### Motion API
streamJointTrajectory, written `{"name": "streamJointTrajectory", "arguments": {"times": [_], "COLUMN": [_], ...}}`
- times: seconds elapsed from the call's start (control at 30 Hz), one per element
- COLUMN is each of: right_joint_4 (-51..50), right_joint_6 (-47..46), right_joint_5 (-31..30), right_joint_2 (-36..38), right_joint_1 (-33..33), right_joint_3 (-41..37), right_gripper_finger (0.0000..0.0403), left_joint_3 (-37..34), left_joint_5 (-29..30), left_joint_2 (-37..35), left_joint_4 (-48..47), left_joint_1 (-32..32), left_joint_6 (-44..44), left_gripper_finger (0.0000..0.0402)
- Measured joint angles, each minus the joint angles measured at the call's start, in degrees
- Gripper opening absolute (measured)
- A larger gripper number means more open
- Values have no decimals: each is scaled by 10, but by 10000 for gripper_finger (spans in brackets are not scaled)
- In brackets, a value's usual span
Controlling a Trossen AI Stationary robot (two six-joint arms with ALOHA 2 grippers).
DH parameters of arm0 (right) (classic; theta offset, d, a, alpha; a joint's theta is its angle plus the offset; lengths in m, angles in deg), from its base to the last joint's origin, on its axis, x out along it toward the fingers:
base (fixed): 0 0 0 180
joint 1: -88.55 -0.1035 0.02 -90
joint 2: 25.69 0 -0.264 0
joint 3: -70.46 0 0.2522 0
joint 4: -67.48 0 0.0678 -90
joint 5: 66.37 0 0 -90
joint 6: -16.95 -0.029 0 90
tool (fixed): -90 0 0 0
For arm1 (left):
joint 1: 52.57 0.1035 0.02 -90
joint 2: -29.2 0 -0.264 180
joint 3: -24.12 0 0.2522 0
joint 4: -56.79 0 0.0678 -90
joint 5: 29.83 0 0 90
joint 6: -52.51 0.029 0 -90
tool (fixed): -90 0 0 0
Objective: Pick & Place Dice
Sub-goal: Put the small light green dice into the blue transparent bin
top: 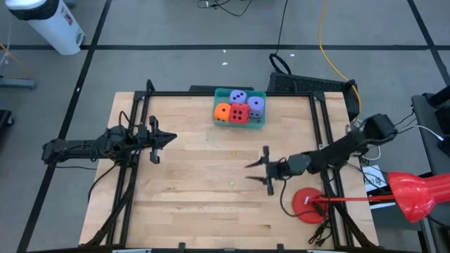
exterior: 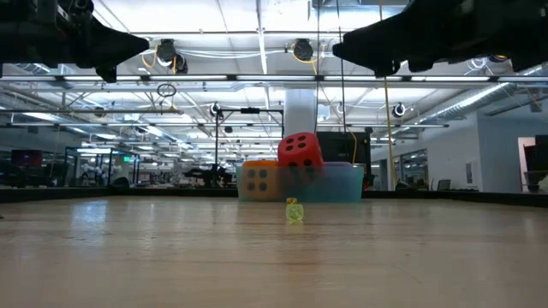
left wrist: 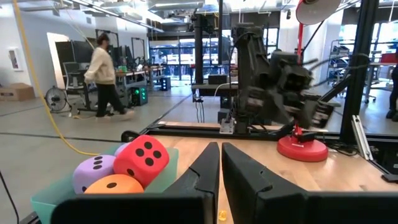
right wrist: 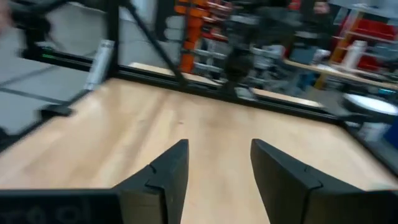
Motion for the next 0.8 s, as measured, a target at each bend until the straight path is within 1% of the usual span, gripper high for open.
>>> {"name": "streamJointTrajectory", "arguments": {"times": [0.1,0.2,0.3,0.47,0.6,0.63,0.77,0.8], "right_joint_4": [74,125,136,121,123,122,119,116], "right_joint_6": [-15,-40,-49,-23,-35,-42,-71,-75], "right_joint_5": [19,15,13,17,21,31,107,116], "right_joint_2": [-68,-134,-189,-278,-316,-322,-340,-341], "right_joint_1": [-10,-6,-4,-3,13,18,38,41], "right_joint_3": [0,8,34,81,96,96,96,96], "right_gripper_finger": [164,163,163,162,162,162,160,158], "left_joint_3": [0,0,0,0,0,0,0,0], "left_joint_5": [0,0,0,0,0,0,0,0], "left_joint_2": [0,0,0,0,0,0,0,0], "left_joint_4": [0,0,0,0,-4,-8,-12,-13], "left_joint_1": [0,0,0,0,0,0,0,0], "left_joint_6": [3,1,-1,0,0,0,4,4], "left_gripper_finger": [31,31,31,31,31,31,31,31]}}
